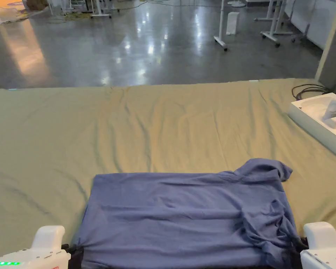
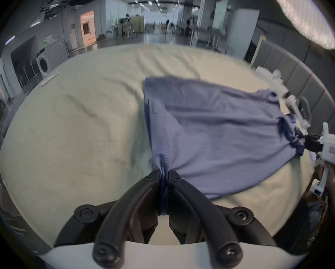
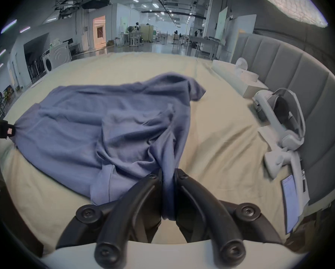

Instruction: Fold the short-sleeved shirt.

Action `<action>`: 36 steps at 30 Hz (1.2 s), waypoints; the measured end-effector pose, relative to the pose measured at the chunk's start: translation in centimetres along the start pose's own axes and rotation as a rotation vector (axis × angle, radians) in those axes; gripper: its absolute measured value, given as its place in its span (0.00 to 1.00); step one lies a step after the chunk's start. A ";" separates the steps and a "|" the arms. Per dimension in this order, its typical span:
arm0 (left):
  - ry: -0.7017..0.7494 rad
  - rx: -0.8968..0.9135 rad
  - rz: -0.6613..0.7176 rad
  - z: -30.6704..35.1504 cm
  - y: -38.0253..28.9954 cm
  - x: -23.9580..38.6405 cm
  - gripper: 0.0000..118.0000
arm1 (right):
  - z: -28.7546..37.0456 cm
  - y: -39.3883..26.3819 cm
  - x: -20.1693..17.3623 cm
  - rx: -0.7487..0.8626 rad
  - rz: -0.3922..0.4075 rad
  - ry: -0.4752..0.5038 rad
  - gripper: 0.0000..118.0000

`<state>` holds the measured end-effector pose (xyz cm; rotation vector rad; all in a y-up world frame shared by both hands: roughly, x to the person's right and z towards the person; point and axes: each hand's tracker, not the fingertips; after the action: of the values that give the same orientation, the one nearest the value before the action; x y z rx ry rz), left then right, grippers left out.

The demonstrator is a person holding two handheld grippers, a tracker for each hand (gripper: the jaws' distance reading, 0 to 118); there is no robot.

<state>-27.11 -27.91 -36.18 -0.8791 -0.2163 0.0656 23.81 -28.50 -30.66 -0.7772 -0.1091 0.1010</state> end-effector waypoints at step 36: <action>0.019 0.935 -0.244 29.7 -5.6 10.2 0.76 | 28.7 -1.8 -3.0 0.617 -0.043 0.005 0.74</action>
<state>-23.66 -7.51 -11.92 0.0805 -0.2401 -0.0692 17.02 -10.26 -9.31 -0.1595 -0.0827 0.0854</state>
